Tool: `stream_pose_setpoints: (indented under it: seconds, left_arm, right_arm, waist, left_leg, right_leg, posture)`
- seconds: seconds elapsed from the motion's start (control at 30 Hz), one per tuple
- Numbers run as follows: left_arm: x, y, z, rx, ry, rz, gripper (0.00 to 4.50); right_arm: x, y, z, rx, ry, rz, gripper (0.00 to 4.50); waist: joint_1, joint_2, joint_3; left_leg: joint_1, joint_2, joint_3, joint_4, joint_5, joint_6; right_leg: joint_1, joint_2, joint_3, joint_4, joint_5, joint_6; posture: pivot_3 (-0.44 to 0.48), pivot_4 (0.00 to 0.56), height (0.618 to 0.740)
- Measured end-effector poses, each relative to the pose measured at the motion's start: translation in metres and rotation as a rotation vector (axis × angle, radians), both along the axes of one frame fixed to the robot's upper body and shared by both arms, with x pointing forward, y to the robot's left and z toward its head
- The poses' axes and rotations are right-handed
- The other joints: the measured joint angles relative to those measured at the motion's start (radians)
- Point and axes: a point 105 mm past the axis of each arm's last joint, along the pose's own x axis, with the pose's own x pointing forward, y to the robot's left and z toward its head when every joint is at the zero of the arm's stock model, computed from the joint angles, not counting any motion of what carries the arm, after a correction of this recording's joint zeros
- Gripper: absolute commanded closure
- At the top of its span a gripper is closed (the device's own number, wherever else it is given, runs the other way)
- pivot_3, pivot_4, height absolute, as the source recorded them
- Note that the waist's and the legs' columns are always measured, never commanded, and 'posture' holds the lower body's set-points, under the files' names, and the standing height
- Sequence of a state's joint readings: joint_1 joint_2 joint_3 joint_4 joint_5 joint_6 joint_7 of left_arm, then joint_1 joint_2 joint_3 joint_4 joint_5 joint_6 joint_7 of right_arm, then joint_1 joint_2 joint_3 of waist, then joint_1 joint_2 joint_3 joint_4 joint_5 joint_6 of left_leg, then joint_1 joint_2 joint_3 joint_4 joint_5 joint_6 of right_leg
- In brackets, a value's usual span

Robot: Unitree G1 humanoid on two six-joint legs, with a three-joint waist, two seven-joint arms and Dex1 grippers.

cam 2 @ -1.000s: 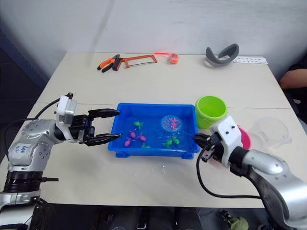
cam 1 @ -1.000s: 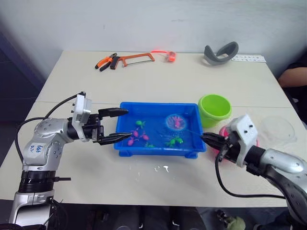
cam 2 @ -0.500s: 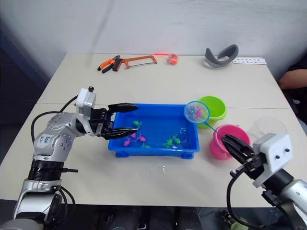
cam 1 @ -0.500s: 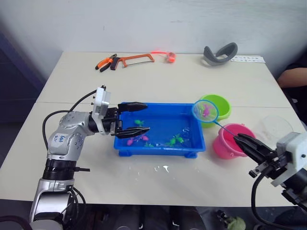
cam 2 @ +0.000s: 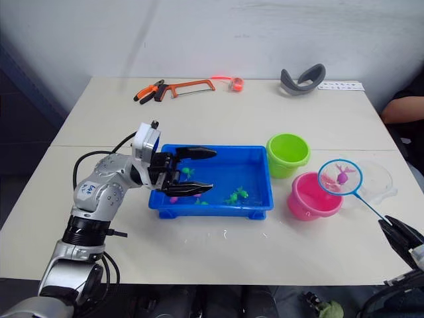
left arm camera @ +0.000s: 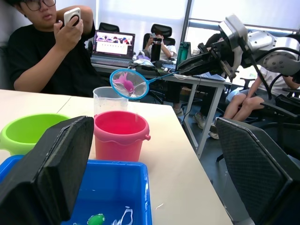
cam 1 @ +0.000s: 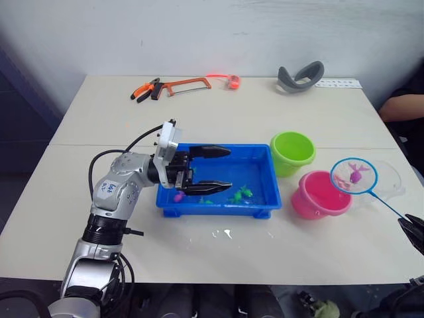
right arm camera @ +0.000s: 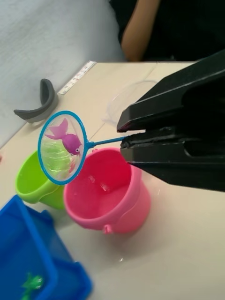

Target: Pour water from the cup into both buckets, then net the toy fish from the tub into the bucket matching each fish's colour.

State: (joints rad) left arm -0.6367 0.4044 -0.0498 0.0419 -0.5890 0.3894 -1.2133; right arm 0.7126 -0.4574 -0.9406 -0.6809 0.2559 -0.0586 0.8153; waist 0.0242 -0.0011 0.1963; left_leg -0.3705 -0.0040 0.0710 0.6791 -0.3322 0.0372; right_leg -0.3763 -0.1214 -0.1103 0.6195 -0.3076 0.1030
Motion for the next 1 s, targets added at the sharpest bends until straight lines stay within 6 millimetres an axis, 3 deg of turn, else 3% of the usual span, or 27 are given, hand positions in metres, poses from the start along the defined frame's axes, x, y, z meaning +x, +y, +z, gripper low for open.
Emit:
stream_pose_setpoints:
  seconds: [0.23, 0.4, 0.53, 0.77, 0.9, 1.0]
  left_arm:
    - [0.001, -0.002, 0.001, -0.012, -0.022, -0.002, 0.02]
    - [0.001, -0.005, 0.003, -0.026, -0.035, -0.004, 0.02]
    - [0.002, -0.005, 0.004, -0.036, -0.040, 0.005, 0.02]
    - [0.002, -0.004, 0.004, -0.041, -0.048, 0.012, 0.02]
    - [0.002, 0.000, 0.001, -0.045, -0.044, 0.027, 0.02]
    - [0.002, 0.001, 0.001, -0.044, -0.045, 0.032, 0.02]
  right_arm:
    - [0.011, -0.011, -0.016, -0.250, -0.015, -0.002, 4.50]
    - [0.019, -0.006, -0.019, -0.561, -0.081, 0.104, 4.50]
    - [0.021, -0.011, -0.027, -0.698, -0.104, 0.108, 4.50]
    - [0.037, -0.012, -0.013, -0.938, -0.209, 0.136, 4.50]
    - [0.037, -0.009, -0.007, -0.981, -0.274, 0.168, 4.50]
    - [0.035, -0.012, -0.007, -0.866, -0.275, 0.146, 4.50]
  waist:
    - [0.002, 0.000, 0.000]
    - [0.001, 0.000, 0.000]
    - [0.001, 0.000, 0.000]
    - [-0.001, 0.000, 0.000]
    - [0.002, 0.000, 0.000]
    - [0.001, 0.000, 0.000]
  left_leg:
    - [0.000, 0.000, 0.000, 0.001, 0.000, 0.000]
    - [0.000, 0.000, 0.000, 0.001, 0.000, 0.000]
    - [0.000, 0.000, 0.000, 0.001, 0.000, -0.001]
    - [0.001, 0.000, 0.001, 0.001, 0.001, -0.001]
    - [0.000, 0.000, 0.000, 0.001, 0.001, -0.001]
    - [0.001, 0.000, 0.000, 0.001, 0.001, -0.001]
  right_leg:
    - [0.000, -0.001, 0.000, 0.000, 0.000, 0.000]
    - [0.000, 0.000, 0.000, -0.001, 0.000, 0.000]
    - [0.000, -0.001, 0.000, -0.001, 0.000, 0.000]
    - [0.000, 0.000, 0.001, -0.001, -0.001, -0.001]
    - [0.000, 0.000, 0.000, -0.001, -0.001, -0.001]
    - [0.001, 0.000, 0.000, -0.001, -0.001, -0.001]
  posture:
    - [0.000, 0.150, 0.740]
    - [0.000, 0.150, 0.740]
    - [0.000, 0.150, 0.740]
    - [0.000, 0.150, 0.740]
    - [0.000, 0.150, 0.740]
    - [0.000, 0.150, 0.740]
